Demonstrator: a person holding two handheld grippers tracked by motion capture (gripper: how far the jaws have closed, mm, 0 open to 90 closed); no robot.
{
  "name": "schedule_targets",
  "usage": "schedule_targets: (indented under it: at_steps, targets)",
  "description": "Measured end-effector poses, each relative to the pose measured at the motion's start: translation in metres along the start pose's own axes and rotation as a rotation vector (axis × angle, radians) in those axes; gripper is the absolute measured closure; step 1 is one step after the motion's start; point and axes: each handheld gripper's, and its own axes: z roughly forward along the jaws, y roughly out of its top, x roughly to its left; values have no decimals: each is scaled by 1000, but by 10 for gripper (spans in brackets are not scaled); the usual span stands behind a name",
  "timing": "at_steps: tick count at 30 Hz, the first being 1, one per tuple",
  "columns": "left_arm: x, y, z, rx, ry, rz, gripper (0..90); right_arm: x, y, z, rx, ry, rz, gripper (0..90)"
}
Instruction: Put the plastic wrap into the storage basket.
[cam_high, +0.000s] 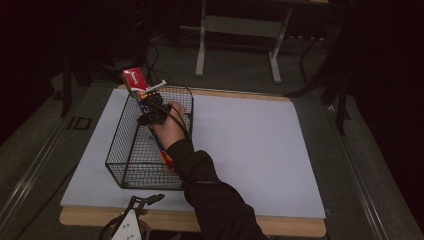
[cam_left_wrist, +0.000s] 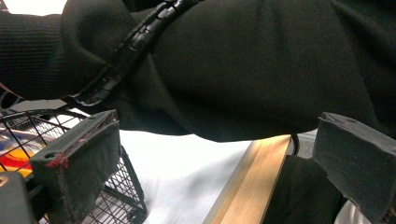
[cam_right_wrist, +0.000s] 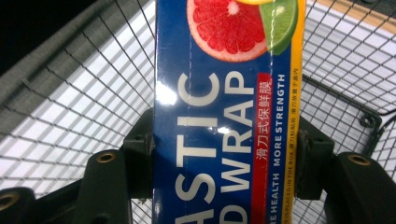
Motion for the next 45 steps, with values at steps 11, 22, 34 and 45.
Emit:
schedule_targets:
  at_steps: [11,22,34,45]
  targets:
    - [0,0,1,6,-5,1,18,-11,-17,13,74,-20,7,386]
    - [0,0,2,6,-10,1,18,-16,-18,10,55,18,26,359]
    - [-1,0,4,18,-11,6,18,-22,-26,-30,-105,136,-47,129]
    - [0,-1,7,25,-10,5,18,-39,-44,-73,-206,158,-92,127]
